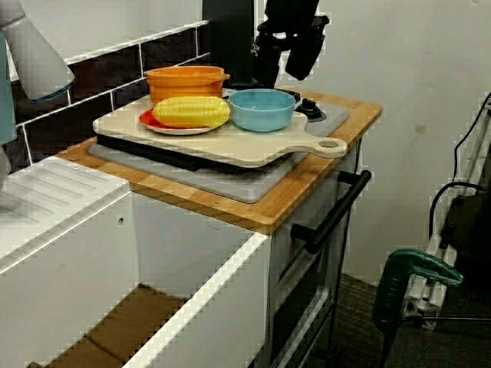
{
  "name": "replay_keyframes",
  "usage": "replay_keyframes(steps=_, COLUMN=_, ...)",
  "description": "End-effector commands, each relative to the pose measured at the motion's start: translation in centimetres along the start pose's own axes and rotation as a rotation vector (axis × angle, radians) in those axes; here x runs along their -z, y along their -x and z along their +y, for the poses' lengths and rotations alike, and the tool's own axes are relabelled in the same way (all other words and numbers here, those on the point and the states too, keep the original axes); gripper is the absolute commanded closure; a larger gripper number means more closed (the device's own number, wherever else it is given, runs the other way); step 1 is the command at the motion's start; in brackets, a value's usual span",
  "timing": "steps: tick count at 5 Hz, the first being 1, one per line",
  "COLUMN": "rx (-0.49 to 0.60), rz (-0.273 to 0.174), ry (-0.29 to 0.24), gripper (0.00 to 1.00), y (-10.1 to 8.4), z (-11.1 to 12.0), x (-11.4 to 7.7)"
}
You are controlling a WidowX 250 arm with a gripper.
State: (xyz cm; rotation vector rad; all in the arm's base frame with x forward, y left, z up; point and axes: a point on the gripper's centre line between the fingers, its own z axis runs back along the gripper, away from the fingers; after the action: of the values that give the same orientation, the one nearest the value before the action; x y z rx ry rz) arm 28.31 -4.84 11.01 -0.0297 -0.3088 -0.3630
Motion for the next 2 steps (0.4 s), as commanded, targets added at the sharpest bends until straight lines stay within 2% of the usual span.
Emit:
replay_keyframes(steps=1, rx=0.03, rz=-0.026, ry=-0.044, gripper=0.0, y=-0.63, z=0.38, x=0.37)
replay_keyframes(steps=2, rx=0.045, rz=-0.025, ry=-0.052, gripper=0.0, y=-0.35, z=-0.22, x=0.59)
